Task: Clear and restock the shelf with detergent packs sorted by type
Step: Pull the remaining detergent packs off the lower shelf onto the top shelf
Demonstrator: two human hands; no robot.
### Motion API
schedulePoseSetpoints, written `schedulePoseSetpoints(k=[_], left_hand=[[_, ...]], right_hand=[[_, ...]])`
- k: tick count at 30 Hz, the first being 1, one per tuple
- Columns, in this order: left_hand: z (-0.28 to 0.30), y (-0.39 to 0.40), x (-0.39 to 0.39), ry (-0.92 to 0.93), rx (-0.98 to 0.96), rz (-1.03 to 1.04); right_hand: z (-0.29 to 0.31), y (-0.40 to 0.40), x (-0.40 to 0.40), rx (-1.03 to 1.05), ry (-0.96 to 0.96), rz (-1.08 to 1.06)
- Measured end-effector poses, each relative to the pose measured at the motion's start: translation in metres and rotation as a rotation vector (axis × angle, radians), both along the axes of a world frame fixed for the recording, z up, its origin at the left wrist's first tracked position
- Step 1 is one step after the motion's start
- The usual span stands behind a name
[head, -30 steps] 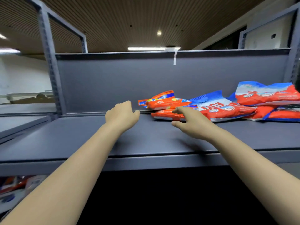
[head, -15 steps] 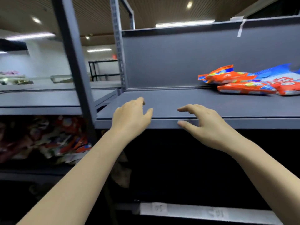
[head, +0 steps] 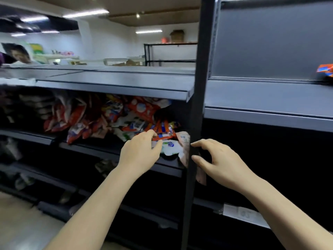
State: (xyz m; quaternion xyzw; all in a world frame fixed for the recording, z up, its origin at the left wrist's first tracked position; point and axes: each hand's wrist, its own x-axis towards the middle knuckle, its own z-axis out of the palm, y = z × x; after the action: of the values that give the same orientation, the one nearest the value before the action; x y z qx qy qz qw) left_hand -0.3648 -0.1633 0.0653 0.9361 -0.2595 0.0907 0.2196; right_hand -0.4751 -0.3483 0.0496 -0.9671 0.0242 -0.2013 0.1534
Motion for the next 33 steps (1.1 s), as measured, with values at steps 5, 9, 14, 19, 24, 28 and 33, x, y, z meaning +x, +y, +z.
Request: schedulePoseSetpoints(k=[5,9,14,19,24,28,33], left_hand=[[-0.016,0.046,0.038,0.067,0.06,0.124],[-0.026,0.074,0.073,0.104,0.097,0.183],[-0.033,0.089,0.14,0.195,0.096,0.202],[-0.044,0.092,0.206,0.177,0.1,0.239],[-0.053,0.102,0.255,0.139,0.06,0.247],[-0.066,0.106,0.305,0.184,-0.001,0.264],[-0.081,0.105,0.378,0.209,-0.143,0.194]], right_hand=[[-0.018,0.033,0.054,0.017,0.094,0.055],[-0.031,0.048,0.098,0.049,0.159,0.081],[-0.046,0.052,0.159,0.099,0.214,0.034],[-0.051,0.05,0.21,0.156,0.262,-0.049],[-0.048,0.052,0.251,0.187,0.284,-0.168],[-0.048,0.056,0.279,0.291,0.218,-0.2],[-0.066,0.055,0.327,0.349,0.093,-0.243]])
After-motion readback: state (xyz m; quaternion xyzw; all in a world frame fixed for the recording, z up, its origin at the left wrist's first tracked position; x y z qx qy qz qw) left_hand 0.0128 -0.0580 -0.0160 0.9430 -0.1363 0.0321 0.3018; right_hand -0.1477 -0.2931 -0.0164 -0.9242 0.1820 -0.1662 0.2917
